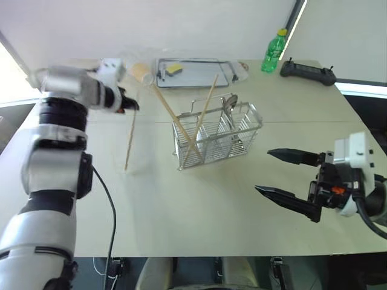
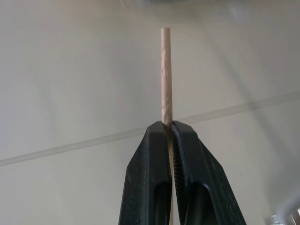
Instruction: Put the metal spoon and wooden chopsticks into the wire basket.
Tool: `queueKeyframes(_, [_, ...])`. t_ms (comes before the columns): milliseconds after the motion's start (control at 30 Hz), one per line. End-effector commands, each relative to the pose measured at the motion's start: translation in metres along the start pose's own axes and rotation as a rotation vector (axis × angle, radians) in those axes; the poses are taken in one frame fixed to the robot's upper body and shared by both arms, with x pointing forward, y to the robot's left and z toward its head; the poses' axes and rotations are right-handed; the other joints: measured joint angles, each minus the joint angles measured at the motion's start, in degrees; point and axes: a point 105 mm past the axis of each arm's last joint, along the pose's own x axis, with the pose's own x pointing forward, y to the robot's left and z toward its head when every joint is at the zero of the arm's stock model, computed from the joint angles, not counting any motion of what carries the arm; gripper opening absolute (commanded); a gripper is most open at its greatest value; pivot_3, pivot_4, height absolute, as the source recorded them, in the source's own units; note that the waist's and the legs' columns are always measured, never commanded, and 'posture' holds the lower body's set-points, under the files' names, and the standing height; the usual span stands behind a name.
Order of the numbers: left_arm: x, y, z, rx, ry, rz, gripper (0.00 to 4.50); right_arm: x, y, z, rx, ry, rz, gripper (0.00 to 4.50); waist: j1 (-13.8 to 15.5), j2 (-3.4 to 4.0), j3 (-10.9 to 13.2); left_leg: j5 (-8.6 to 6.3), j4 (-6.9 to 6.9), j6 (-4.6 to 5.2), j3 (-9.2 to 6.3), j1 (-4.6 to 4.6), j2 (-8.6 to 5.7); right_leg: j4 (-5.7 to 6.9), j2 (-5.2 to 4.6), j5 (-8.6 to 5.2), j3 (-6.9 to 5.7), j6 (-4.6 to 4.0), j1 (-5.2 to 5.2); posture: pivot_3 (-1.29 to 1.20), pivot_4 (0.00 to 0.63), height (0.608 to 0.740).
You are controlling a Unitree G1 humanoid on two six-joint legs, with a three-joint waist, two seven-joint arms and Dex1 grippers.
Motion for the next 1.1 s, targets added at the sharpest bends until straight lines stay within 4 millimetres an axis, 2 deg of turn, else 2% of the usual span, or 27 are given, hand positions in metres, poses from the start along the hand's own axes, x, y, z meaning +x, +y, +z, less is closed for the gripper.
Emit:
queueKeyframes(33, [-0.042,0.02,0.09,-0.075,-0.51,0.075,0.02,-0.008,-0.003,0.002,-0.034,-0.005,-0.015,4.5,0.1,-0.06,0.0,0.0,0.02,-0.02,0.0,0.0,0.0,0.0,-0.01,0.01,0.0,-0.01,0.01,0.0,0.15,0.703])
queueKeyframes(100, [-0.075,0.015,0.13,-0.088,-0.759,0.038,0.02,-0.009,-0.004,0.002,-0.036,-0.007,-0.015,4.5,0.3,-0.3,0.2,0.04,0.06,-0.1,0.01,-0.03,-0.01,0.0,-0.04,0.03,0.0,-0.01,0.02,0.0,0.15,0.703])
queueKeyframes(167, [-0.108,-0.005,0.16,-0.052,-0.982,-0.054,0.02,-0.01,-0.005,0.003,-0.037,-0.011,-0.014,4.5,0.5,-0.38,0.2,0.08,0.08,-0.19,0.0,-0.04,-0.01,-0.07,-0.06,0.08,0.0,0.05,0.06,0.0,0.15,0.703])
queueKeyframes(233, [-0.126,-0.028,0.173,-0.056,-1.087,-0.168,0.02,-0.01,-0.005,0.002,-0.037,-0.012,-0.015,4.5,1.1,-0.36,0.2,0.09,0.1,-0.21,0.04,-0.04,0.0,-0.16,-0.09,0.12,0.0,0.09,0.11,0.0,0.15,0.703])
queueKeyframes(300, [-0.134,-0.052,0.176,-0.057,-1.123,-0.278,0.02,-0.013,-0.006,0.0,-0.033,-0.012,-0.019,4.5,1.7,-0.27,0.1,0.09,0.09,-0.22,0.08,-0.01,-0.01,-0.33,-0.09,0.19,0.0,0.12,0.23,0.0,0.15,0.703])
queueKeyframes(367, [-0.139,-0.086,0.171,0.016,-1.135,-0.396,0.02,-0.016,-0.006,-0.002,-0.032,-0.013,-0.022,4.5,1.8,-0.22,0.1,0.09,0.1,-0.22,0.06,0.03,-0.04,-0.43,-0.09,0.22,-0.04,0.17,0.37,0.0,0.15,0.703])
queueKeyframes(433, [-0.14,-0.134,0.148,0.099,-1.082,-0.599,0.02,-0.017,-0.005,-0.003,-0.034,-0.012,-0.024,4.5,1.6,-0.1,0.0,0.09,0.1,-0.21,0.09,0.06,-0.05,-0.58,-0.08,0.29,-0.03,0.21,0.47,0.0,0.15,0.703])
queueKeyframes(600, [-0.132,-0.181,0.097,0.231,-0.931,-0.794,0.02,-0.019,-0.002,-0.005,-0.035,-0.003,-0.029,4.5,1.0,0.0,0.0,0.11,0.17,-0.2,0.18,0.13,-0.02,-0.58,0.05,0.39,0.07,0.13,0.46,0.0,0.15,0.703])
queueKeyframes(733, [-0.125,-0.19,0.074,0.265,-0.848,-0.836,0.02,-0.018,-0.001,-0.003,-0.034,-0.006,-0.038,4.5,0.7,0.08,0.0,0.12,0.13,-0.19,0.16,0.25,0.07,-0.47,0.2,0.4,0.11,0.05,0.47,0.0,0.15,0.703])
queueKeyframes(833, [-0.122,-0.188,0.066,0.301,-0.817,-0.828,0.02,-0.02,-0.001,-0.006,-0.026,-0.008,-0.049,4.5,0.8,0.1,0.0,0.12,0.17,-0.17,0.17,0.27,0.08,-0.47,0.21,0.44,0.11,-0.01,0.5,0.0,0.15,0.703])
queueKeyframes(967, [-0.126,-0.181,0.071,0.324,-0.819,-0.81,0.02,-0.021,0.0,-0.007,-0.023,-0.007,-0.057,4.5,1.4,0.1,0.0,0.12,0.21,-0.17,0.17,0.25,0.07,-0.55,0.2,0.4,0.11,-0.09,0.55,0.0,0.15,0.703])
queueKeyframes(1100, [-0.135,-0.165,0.091,0.338,-0.872,-0.747,0.02,-0.019,0.001,-0.005,-0.023,-0.012,-0.06,4.5,1.5,0.1,0.0,0.12,0.18,-0.16,0.15,0.2,0.06,-0.57,0.19,0.42,0.11,-0.05,0.51,0.0,0.15,0.703])
